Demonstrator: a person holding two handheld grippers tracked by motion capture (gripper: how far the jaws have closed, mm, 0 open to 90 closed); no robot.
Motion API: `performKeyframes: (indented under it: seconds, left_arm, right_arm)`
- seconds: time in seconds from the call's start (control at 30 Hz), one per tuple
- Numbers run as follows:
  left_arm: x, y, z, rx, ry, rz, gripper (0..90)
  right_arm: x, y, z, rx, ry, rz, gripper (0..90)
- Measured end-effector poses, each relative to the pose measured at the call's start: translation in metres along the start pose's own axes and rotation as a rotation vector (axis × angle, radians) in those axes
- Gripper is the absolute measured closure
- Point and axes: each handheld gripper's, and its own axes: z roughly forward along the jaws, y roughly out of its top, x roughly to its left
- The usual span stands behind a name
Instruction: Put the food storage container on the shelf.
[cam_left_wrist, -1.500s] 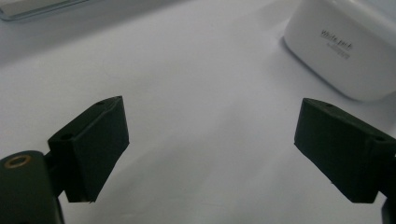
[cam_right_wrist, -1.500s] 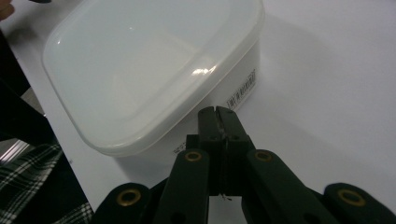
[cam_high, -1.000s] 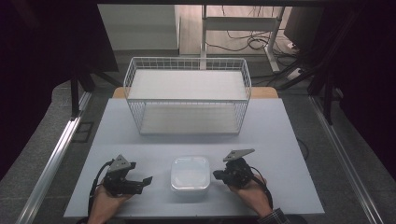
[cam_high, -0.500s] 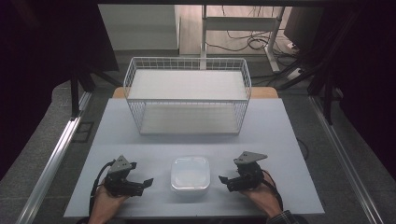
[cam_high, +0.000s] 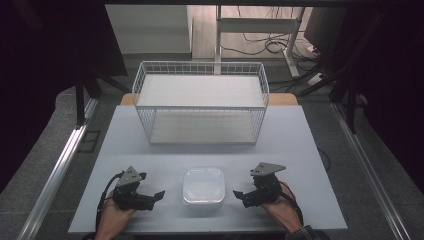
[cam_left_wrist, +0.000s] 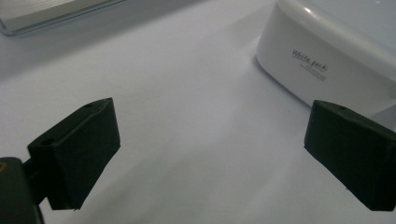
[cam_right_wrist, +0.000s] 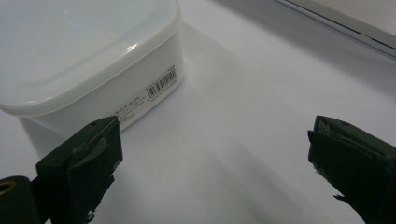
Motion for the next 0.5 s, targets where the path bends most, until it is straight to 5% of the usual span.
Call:
performKeyframes:
  seconds: [0.5]
  left_arm:
    - [-0.022, 0.029, 0.006, -0.037, -0.157, -0.027, 3.9]
  right_arm:
    - [0.017, 0.019, -0.003, -0.023, 0.047, 0.016, 1.5]
